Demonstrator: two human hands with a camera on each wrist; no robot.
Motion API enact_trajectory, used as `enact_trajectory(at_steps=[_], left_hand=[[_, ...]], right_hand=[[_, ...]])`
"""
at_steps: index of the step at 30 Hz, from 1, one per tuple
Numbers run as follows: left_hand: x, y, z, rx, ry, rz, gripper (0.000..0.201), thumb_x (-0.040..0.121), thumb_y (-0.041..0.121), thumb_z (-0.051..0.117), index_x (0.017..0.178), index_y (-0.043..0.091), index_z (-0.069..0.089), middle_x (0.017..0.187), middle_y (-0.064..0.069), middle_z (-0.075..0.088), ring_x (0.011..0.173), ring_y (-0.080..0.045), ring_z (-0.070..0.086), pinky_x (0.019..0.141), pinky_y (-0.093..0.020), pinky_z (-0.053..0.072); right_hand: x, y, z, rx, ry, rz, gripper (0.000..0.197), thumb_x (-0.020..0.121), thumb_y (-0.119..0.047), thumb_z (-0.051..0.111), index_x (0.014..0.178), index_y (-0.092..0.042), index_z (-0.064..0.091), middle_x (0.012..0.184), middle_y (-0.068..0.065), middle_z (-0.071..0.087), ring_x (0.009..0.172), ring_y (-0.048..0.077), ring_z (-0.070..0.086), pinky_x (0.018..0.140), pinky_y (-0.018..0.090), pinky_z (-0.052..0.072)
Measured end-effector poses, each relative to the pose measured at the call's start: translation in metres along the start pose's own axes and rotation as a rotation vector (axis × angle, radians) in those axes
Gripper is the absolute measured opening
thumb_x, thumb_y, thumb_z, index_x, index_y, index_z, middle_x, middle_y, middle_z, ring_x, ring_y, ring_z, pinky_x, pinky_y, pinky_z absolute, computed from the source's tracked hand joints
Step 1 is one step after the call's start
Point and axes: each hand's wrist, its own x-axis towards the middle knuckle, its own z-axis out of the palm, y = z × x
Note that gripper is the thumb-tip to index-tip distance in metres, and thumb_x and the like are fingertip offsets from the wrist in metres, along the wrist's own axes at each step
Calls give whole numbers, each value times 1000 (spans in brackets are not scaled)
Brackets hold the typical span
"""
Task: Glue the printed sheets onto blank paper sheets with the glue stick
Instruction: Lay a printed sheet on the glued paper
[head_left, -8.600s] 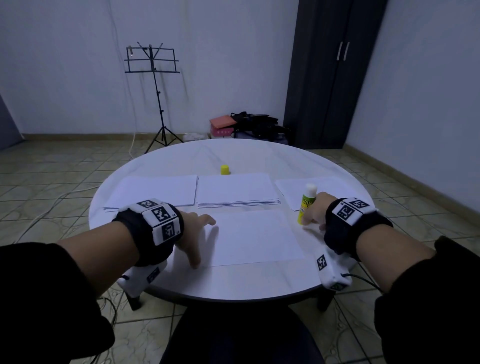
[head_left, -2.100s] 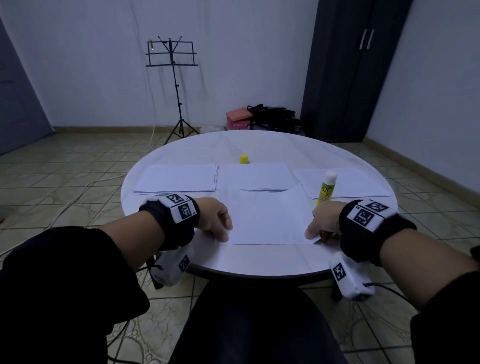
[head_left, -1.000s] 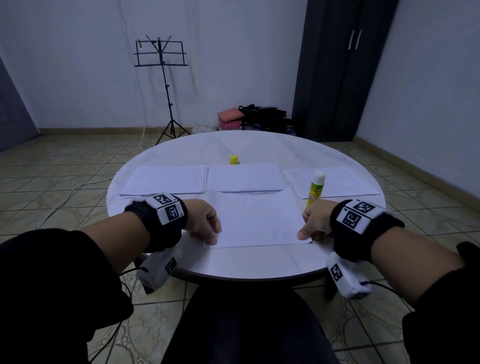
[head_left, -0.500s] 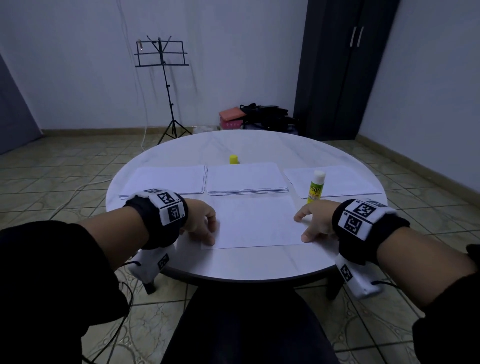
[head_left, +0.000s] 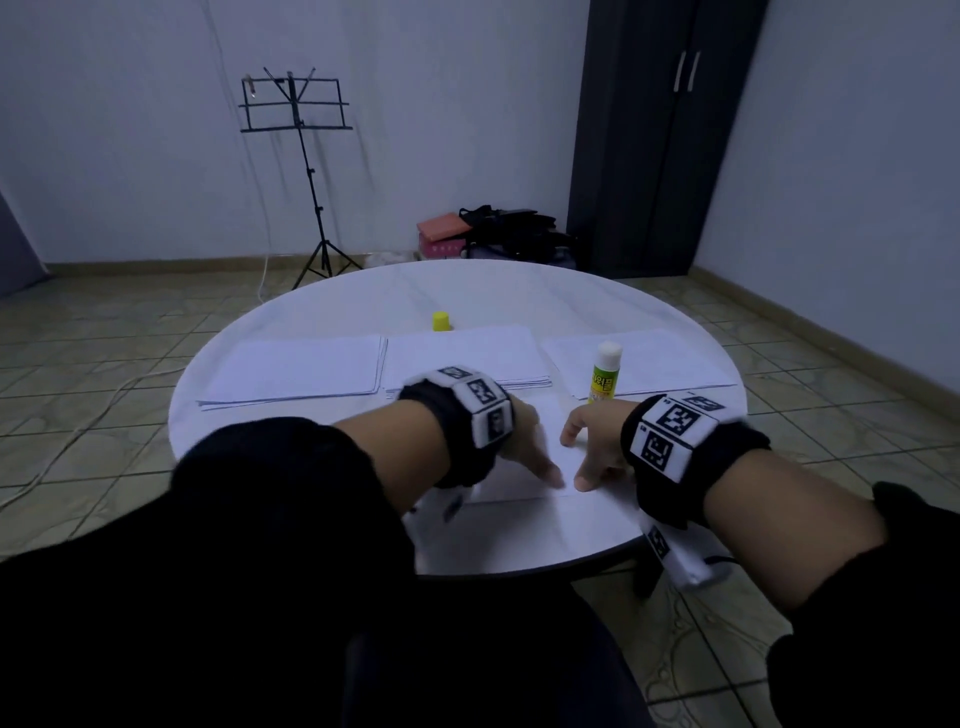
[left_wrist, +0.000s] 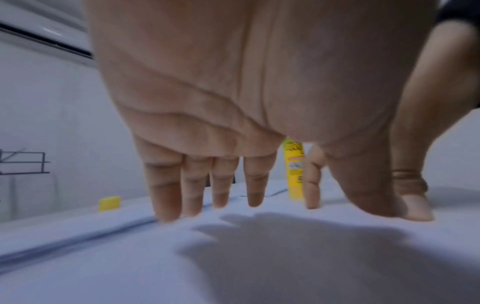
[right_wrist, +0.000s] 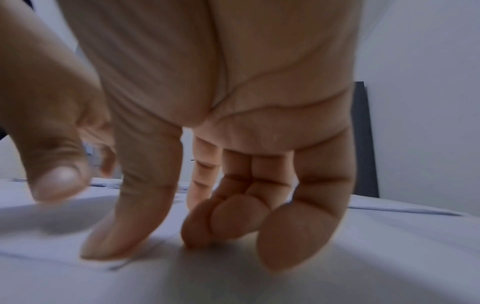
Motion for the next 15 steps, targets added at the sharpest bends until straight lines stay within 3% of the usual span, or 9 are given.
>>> enact_trajectory(at_steps=[2,4,7,12,15], left_hand=[[5,13,6,-30,17,43,75,82,59,61,139,13,43,138,-7,49,126,-26,46,86,-30,33],[4,6,9,-40,-7,48,77,78,59,66,137,16,43,136,-6,50,123,-26,48,89,-31,35],[-6,-26,13,-5,-33,14,77,67,60,74,126,20,46,131,-4,54,116,-25,52,94,-34,41],[-37,-87,22,0,-41,-83,81,68,50,79,132,15,45,137,-2,49,123,-21,49,101,-28,38],[-49,-113,29,12,-43,-134,95,66,52,80,142,15,36,145,2,41,130,-19,43,108,-33,34]], right_hand=[[1,0,0,-26,-6,-5,64,78,-27,75,135,-19,47,79,-8,46,90,12,46,66,22,40],[0,-1,0,-53,-8,-6,63,79,-27,74,136,-18,47,103,-1,55,99,16,52,79,23,41],[0,-3,1,-98,4,-7,63,82,-28,72,138,-17,45,134,3,50,121,21,50,93,26,41],[-1,-5,0,-140,-18,0,62,84,-27,70,139,-16,44,141,2,45,126,20,46,97,25,39],[-3,-7,0,-157,-18,29,62,85,-27,69,140,-16,42,142,2,44,128,20,45,97,25,39]])
